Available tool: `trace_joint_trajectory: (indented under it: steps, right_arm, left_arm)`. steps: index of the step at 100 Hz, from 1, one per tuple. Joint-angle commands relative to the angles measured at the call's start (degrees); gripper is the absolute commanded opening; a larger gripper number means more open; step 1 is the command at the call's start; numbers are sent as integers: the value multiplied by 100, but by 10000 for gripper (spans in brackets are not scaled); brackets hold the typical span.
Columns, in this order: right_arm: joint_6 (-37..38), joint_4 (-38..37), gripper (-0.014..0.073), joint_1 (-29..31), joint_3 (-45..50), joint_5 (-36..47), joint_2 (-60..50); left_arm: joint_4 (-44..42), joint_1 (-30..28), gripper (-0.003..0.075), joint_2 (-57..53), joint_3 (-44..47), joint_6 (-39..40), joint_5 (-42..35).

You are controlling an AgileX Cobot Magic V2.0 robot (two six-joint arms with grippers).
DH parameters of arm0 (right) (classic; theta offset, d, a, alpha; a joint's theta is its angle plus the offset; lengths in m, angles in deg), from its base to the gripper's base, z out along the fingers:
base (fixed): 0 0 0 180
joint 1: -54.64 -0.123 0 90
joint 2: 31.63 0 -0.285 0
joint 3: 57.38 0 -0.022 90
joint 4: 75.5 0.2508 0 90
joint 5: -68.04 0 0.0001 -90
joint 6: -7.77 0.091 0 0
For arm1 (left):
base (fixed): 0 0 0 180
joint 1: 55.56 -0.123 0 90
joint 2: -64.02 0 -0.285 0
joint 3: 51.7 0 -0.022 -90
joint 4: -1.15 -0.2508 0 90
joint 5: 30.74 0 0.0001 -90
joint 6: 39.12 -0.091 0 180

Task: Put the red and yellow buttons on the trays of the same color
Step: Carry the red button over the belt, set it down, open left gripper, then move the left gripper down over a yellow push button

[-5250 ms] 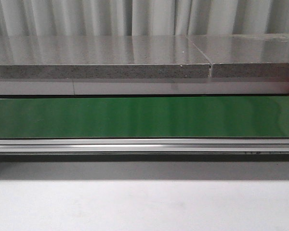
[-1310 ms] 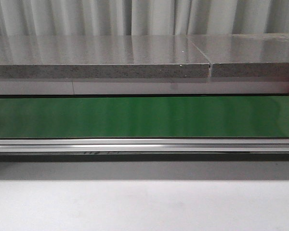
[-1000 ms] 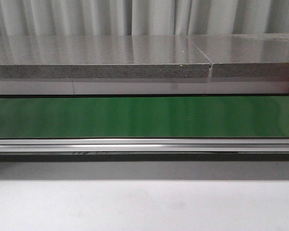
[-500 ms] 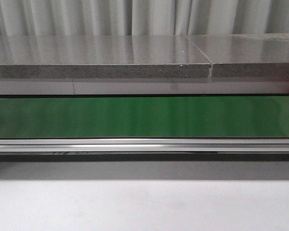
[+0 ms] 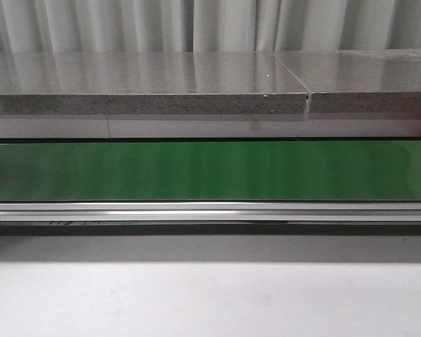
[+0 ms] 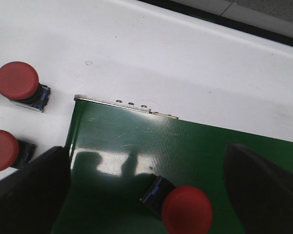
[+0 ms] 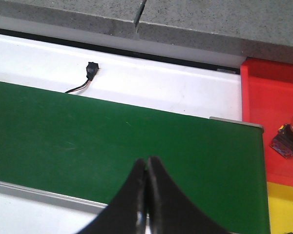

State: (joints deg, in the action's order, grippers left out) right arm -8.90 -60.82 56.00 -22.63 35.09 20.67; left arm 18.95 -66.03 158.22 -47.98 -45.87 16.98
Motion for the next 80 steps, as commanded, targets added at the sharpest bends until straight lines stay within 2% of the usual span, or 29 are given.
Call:
trace_joint_trajectory:
  steps: [1,35,53,67,80]
  right_arm:
    - [-50,9,-67,-19,-167,341,-19]
    - [-50,9,-67,-19,-167,341,-19]
    - [-50,9,-67,-19,-167,341,-19]
    - [-50,9,-67,-19,-167,341,-19]
    - [-50,9,-67,-19,-167,341,-19]
  left_arm:
    - [51,-125,622,-338,-171,40,-167]
    - [51,-1583,622,-466,-27,146,48]
    - [51,-2305,622,-437,527,217,-267]
    - [51,-2650,622,-377,1037,229,-729]
    - [51,-2741,622,-191,1301,229,-1044]
